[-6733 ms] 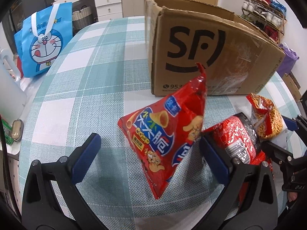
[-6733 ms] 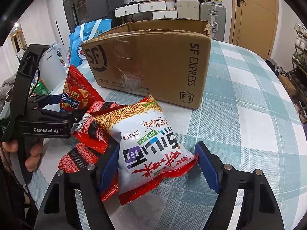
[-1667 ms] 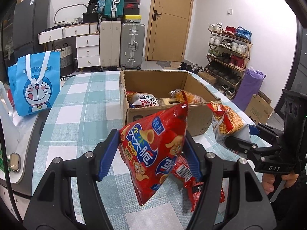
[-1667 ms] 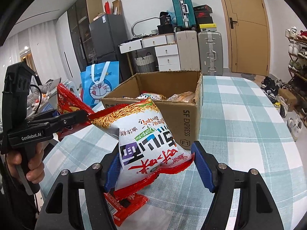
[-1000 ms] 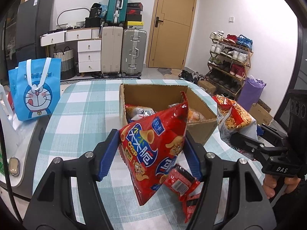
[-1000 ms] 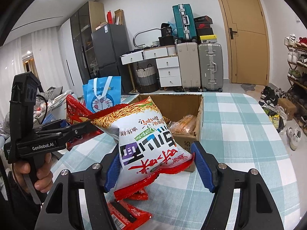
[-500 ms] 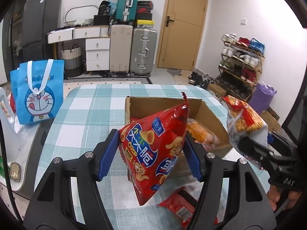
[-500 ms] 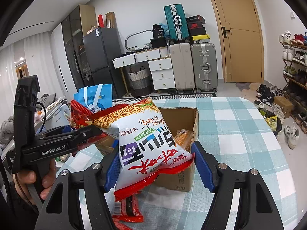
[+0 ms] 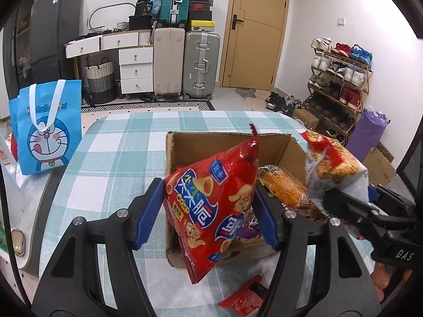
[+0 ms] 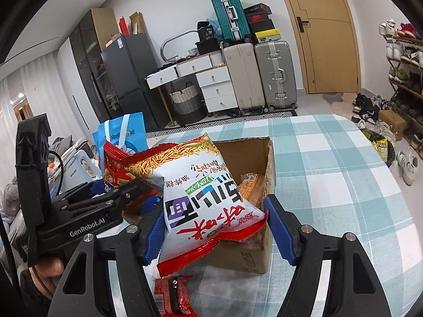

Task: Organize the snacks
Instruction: 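Open left tool over the box while right tool drops the noodle bag in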

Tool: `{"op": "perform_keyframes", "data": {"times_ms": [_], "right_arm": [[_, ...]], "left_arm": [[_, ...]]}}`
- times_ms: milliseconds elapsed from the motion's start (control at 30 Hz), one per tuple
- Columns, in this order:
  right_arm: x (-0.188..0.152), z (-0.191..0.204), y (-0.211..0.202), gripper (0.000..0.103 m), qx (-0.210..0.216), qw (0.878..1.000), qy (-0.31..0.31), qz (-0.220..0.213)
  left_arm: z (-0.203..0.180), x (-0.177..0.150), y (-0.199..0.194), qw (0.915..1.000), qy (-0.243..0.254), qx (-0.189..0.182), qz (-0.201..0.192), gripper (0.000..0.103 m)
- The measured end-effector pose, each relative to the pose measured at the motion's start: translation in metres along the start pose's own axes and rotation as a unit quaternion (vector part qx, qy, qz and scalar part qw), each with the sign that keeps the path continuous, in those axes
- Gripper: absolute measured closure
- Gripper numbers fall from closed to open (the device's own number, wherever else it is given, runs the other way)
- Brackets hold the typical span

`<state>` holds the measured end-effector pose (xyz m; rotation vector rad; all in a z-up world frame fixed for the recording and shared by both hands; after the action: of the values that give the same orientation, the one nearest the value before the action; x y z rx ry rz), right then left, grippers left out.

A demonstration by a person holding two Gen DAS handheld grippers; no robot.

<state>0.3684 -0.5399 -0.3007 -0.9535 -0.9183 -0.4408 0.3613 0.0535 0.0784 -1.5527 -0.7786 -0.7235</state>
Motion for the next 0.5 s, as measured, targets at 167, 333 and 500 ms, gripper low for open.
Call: {"op": "perform_keyframes", "data": {"times_ms": [167, 333, 500], "right_arm": [[0.006, 0.001, 0.014, 0.024, -0.009, 1.000, -0.011, 0.003], [0.005, -0.003, -0.001, 0.009, -0.009, 1.000, -0.016, -0.018], [-0.003, -0.011, -0.019, 0.003, -0.024, 0.999, -0.025, -0.030]], "left_arm": [[-0.006, -0.001, 0.016, 0.9998, 0.016, 0.012, 0.008, 0.037], [-0.005, -0.003, 0.009, 0.9996, 0.018, 0.021, 0.001, 0.022], [0.002, -0.009, -0.003, 1.0000, 0.007, 0.004, 0.005, 0.018]]}}
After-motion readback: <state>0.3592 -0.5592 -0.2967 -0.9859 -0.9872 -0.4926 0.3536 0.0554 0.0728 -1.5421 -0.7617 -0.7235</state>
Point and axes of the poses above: each gripper's, at about its wrist camera, not at the fingertips, and y roughly the way its jaws point, z to its left, x to its top, the point moved 2 cm from there along y, roughly the way its jaws point, and after that the axes turned 1 degree about -z, right-handed, at the moved point
